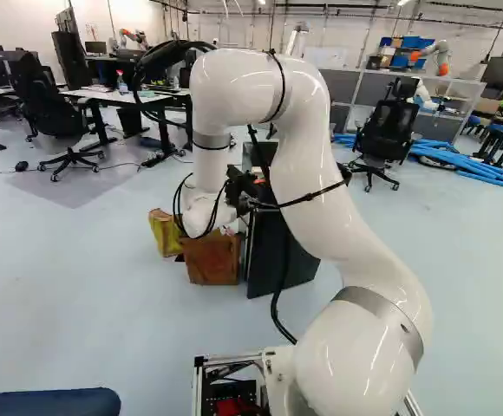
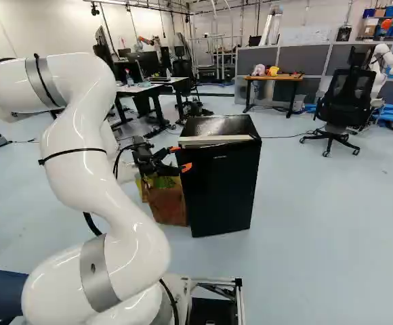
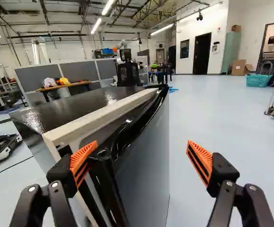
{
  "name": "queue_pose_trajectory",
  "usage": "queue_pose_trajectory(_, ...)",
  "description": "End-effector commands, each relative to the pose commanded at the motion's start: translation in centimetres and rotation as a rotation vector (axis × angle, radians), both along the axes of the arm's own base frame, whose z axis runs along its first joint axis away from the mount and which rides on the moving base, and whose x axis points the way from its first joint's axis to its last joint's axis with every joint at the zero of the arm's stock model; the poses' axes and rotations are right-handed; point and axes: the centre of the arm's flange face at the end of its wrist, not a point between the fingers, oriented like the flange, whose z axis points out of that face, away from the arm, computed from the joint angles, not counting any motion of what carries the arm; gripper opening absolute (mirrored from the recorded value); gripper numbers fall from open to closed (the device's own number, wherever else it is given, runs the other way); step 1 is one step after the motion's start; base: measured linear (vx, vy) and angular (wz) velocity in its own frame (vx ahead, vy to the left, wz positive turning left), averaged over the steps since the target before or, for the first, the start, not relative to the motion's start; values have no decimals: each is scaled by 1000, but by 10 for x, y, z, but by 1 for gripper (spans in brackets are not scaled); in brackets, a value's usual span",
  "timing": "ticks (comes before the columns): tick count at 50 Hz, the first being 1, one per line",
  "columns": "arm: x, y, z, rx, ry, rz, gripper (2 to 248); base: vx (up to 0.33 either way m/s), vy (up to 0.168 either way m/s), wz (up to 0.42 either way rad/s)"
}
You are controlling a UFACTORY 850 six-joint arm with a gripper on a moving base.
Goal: Grab a drink from the fridge
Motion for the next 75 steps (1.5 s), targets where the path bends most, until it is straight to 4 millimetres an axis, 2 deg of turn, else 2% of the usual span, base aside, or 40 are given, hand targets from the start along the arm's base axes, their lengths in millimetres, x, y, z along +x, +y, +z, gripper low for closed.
queue_pose_trajectory(31, -25, -9, -1, -13, 33, -57, 247, 0, 0, 0)
queue_pose_trajectory(75, -65, -39, -5, -39, 90, -221, 247, 0, 0, 0)
